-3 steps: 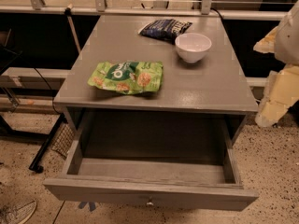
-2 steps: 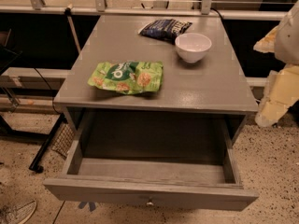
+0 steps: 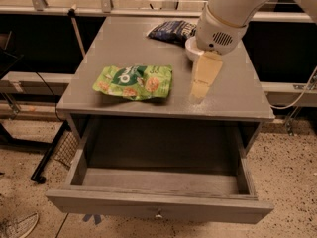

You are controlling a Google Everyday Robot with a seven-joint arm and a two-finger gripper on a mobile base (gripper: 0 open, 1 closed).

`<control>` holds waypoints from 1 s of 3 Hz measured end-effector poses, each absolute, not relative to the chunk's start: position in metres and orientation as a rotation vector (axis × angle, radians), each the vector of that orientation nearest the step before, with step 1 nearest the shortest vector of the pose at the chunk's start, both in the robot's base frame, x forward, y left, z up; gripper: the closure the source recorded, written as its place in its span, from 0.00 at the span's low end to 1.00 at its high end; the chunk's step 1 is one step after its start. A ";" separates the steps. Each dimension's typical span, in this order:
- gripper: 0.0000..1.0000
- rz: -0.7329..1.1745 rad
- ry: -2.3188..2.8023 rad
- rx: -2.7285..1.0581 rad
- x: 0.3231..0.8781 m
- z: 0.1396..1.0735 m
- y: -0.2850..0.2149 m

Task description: Place green rice chip bag into top drawer

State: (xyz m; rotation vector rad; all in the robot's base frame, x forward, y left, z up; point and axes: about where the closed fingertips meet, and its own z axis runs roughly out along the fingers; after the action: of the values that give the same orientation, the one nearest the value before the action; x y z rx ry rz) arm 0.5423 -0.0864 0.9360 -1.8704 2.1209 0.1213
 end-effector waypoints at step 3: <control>0.00 0.100 2.060 -1.804 0.577 0.933 -0.061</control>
Offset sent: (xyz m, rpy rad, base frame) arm 0.0294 0.0122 -0.0029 0.0387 -0.0786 -0.0315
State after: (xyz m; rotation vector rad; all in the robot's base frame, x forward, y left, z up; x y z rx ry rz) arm 0.5767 -0.0613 0.9333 -1.8041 2.0596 0.0997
